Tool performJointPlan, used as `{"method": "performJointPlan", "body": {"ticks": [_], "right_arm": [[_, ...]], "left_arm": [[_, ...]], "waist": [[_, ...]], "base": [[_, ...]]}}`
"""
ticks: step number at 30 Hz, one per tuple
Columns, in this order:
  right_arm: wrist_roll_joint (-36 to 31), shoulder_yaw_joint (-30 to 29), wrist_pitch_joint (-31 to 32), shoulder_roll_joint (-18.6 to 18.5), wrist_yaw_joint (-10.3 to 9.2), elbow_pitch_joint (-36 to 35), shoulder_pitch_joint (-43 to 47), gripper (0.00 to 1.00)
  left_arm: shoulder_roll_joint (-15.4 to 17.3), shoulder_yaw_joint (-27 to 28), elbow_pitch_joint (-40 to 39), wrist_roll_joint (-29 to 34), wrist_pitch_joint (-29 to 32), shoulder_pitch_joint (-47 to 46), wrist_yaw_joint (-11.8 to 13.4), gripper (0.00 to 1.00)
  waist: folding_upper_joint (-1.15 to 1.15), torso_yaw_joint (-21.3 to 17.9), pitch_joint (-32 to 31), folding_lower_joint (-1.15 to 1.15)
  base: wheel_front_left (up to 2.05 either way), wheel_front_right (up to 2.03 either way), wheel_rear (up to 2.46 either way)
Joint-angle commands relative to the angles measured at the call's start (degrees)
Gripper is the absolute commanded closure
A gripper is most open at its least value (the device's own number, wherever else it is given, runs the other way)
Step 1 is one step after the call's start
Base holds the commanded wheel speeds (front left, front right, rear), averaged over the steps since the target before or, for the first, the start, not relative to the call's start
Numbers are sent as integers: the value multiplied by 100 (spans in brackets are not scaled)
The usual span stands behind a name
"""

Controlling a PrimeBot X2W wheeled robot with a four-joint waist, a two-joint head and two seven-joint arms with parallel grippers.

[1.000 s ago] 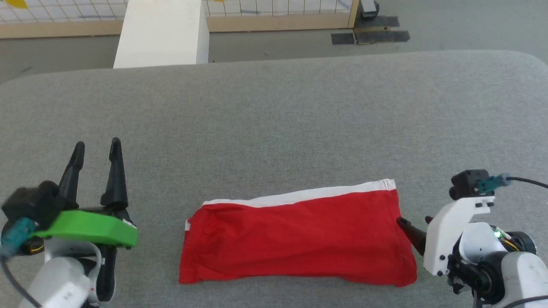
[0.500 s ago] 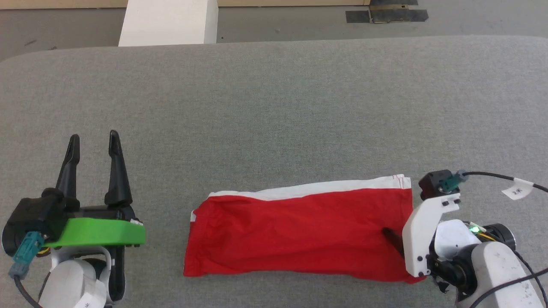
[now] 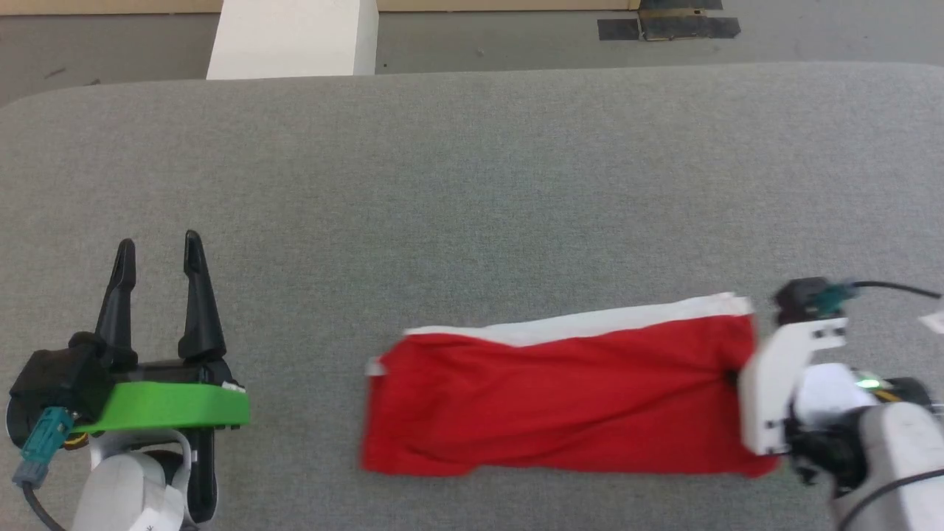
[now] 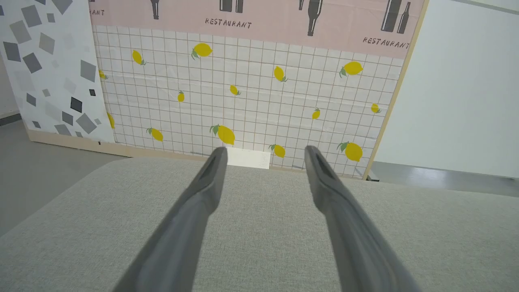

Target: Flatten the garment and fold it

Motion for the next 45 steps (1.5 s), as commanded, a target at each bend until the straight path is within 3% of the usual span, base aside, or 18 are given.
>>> {"method": "performJointPlan", "body": {"ticks": [1, 10, 15, 19, 26, 34, 45], "right_arm": [[-139, -220, 58, -253, -13, 60, -36, 100], [-612, -1185, 371, -958, -13, 209, -179, 100], [-688, -1251, 558, -1022, -13, 130, -178, 100], [-571, -867, 1038, -1044, -13, -335, -83, 100], [-250, 86, 1905, -1183, -13, -1736, 206, 100], [129, 964, 2212, -791, -13, -2185, 332, 100], [236, 1558, 1563, -3, -13, -1250, -226, 100]], "left_arm": [[-48, 38, 18, 100, -42, 63, -50, 0], [-260, 233, 103, 144, -42, 56, -259, 0], [-365, 282, 119, 203, -42, 90, -333, 0], [-409, 296, 170, 247, -42, 184, -372, 0], [-443, 325, 192, 303, -42, 304, -393, 0], [-514, 319, 192, 330, -42, 381, -392, 0], [-583, 308, 228, 321, -42, 373, -431, 0]], "waist": [[0, -4, 0, 0], [0, -30, -22, 0], [0, -37, -170, 0], [0, -69, -315, 0], [0, -99, -486, 0], [0, -67, -556, 0], [0, 127, -416, 0]], "base": [[0, 0, 0], [0, 0, 0], [0, 0, 0], [0, 0, 0], [0, 0, 0], [0, 0, 0], [0, 0, 0]]}}
